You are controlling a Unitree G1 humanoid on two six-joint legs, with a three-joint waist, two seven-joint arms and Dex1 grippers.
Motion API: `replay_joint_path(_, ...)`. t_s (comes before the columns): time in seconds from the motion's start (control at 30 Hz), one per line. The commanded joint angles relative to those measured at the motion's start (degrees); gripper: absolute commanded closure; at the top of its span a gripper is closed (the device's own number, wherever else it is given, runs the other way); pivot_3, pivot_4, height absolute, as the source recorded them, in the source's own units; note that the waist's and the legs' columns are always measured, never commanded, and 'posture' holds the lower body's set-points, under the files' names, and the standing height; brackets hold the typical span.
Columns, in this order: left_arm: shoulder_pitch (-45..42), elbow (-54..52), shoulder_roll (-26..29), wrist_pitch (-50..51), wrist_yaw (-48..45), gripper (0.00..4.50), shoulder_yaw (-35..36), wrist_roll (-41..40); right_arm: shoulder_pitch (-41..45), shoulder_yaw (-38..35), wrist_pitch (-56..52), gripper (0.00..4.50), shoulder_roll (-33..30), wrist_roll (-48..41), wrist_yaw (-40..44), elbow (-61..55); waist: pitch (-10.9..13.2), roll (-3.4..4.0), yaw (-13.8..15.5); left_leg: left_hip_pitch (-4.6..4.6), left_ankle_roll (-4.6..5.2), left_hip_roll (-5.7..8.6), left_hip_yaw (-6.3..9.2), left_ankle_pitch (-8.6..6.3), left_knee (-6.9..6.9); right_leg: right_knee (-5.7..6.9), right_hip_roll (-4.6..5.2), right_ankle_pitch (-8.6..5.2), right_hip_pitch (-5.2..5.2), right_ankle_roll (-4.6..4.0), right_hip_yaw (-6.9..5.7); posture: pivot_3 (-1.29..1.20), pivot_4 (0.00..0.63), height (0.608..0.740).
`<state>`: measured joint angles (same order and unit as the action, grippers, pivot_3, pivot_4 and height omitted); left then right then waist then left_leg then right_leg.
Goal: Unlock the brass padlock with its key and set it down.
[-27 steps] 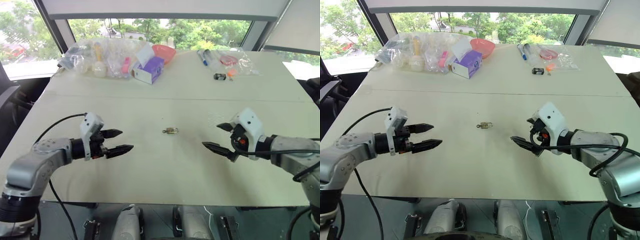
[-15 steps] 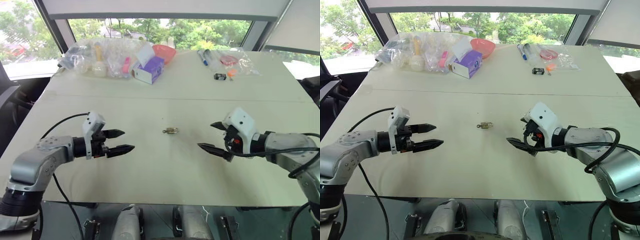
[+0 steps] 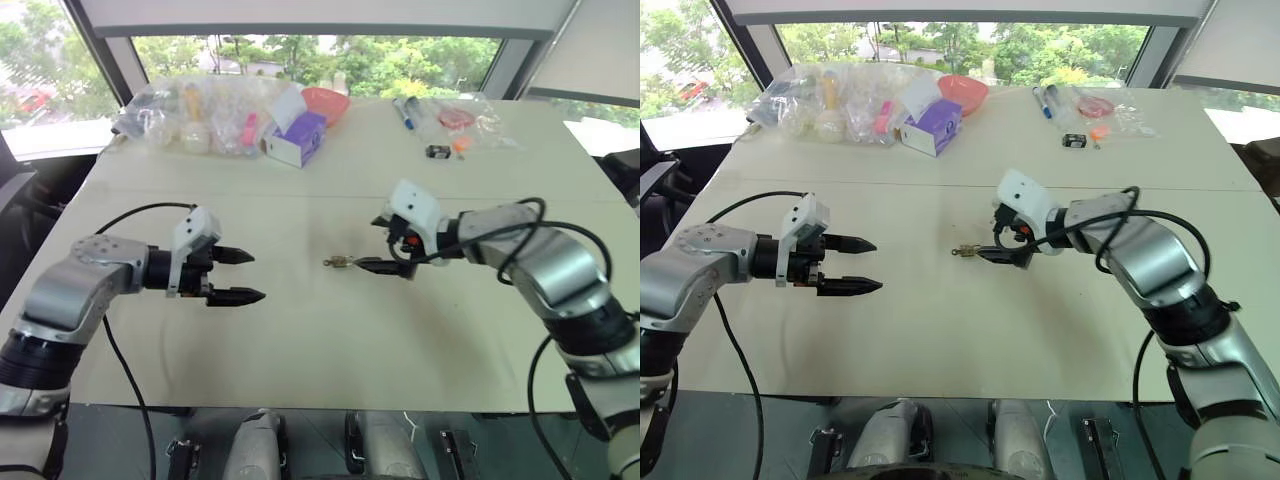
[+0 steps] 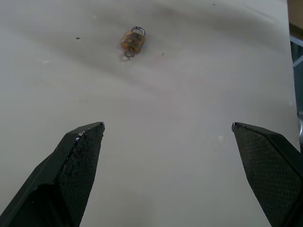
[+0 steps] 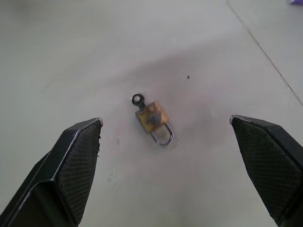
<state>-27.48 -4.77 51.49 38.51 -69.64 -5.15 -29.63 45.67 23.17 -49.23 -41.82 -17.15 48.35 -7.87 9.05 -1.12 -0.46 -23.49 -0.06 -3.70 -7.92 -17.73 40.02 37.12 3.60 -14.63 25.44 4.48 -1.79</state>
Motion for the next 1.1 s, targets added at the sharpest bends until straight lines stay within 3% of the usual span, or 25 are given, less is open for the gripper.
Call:
replay_joint_path(0.03,-3.43,1.23,-0.16,-1.60,-0.60,0.02,1.47,0.74,3.08,5.55,6.54,0.00,3.10,5.74,3.88,8.26,0.00,-0.01,-0.03,-0.02,0.00,0.01,-0.03,0.00,0.02,-0.03,0.01,0.00,0.00,0.01,0.00,0.00,0.150,0.734)
replay_joint_path(0.43,2.19,-4.93,-4.27,1.50,5.82,0.02,4.74,-1.52,6.91,9.08,19.76,0.00,13.01,15.10,11.01,30.52,0.01,0.00,-0.37,0.03,0.00,-0.03,-0.07,0.00,0.05,0.06,0.04,0.02,-0.01,0.03,0.02,0.00,0.150,0.734)
replay_joint_path(0.7,3.09,-5.93,-5.18,1.94,7.60,0.00,5.28,-1.82,6.50,9.13,23.63,3.83,12.88,18.39,17.46,34.56,-0.02,0.01,-0.24,0.15,-0.05,-0.02,-0.03,0.03,0.07,0.10,0.05,0.02,-0.13,0.03,0.02,0.00,0.150,0.734)
replay_joint_path(0.83,0.77,-3.61,-8.86,3.69,8.80,0.00,6.76,-4.95,5.47,6.99,29.18,3.84,12.52,21.24,13.03,31.07,-0.03,0.00,-0.08,0.15,-0.06,-0.01,-0.04,0.03,0.08,0.09,0.06,0.02,-0.16,0.03,0.01,0.00,0.150,0.734)
replay_joint_path(0.9,-1.72,0.25,-12.55,6.50,9.63,0.00,9.20,-9.17,3.67,3.73,37.42,3.84,11.79,21.67,9.38,23.78,-0.03,0.00,0.01,0.14,-0.08,-0.01,-0.02,0.05,0.11,0.11,0.07,0.02,-0.17,0.04,-0.01,0.00,0.150,0.734)
replay_joint_path(1.1,-8.21,13.43,-17.60,8.05,8.59,0.00,12.11,-11.91,-1.23,-3.06,43.54,3.84,12.01,21.90,2.24,5.93,0.00,0.04,-0.71,0.11,-0.18,-0.04,0.09,0.10,0.05,0.17,0.01,0.03,-0.03,0.05,0.00,0.00,0.150,0.734)
